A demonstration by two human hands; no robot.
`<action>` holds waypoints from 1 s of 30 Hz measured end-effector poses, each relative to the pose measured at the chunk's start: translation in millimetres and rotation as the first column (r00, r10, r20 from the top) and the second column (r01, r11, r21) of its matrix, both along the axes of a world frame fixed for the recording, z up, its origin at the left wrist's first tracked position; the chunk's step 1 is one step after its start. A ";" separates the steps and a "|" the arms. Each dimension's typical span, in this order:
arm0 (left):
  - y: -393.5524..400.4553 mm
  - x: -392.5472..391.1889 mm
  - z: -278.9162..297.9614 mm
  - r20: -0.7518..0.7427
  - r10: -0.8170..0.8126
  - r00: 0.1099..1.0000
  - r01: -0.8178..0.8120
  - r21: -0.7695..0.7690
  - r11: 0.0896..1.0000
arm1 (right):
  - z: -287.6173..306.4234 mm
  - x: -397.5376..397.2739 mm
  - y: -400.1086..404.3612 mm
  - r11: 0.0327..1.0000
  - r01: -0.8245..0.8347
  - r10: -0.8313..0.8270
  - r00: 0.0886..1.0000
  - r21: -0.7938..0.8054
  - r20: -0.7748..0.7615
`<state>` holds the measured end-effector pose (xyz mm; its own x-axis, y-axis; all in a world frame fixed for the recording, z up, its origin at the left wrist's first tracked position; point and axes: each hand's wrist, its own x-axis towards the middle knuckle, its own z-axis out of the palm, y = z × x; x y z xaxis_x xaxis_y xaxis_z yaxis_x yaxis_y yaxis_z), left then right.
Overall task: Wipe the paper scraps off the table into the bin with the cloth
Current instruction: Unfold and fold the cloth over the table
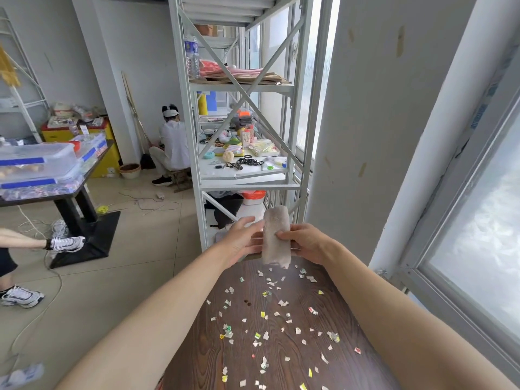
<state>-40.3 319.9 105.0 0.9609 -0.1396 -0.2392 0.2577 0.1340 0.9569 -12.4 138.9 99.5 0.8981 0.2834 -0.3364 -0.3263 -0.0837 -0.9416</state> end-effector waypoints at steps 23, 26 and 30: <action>0.5 1.0 -8.6 0.150 -0.190 0.970 0.160 0.193 0.968 | 1.7 0.1 17.6 0.987 0.075 -0.083 0.995 0.139 0.051; 9.4 6.2 -13.0 0.132 -0.232 0.964 0.200 0.222 0.955 | 1.2 3.6 15.6 0.992 -0.046 0.045 0.999 0.115 0.017; 16.5 9.9 -18.7 0.117 -0.242 0.963 0.190 0.338 0.922 | 4.2 4.8 16.5 0.985 -0.172 0.172 0.985 -0.008 -0.009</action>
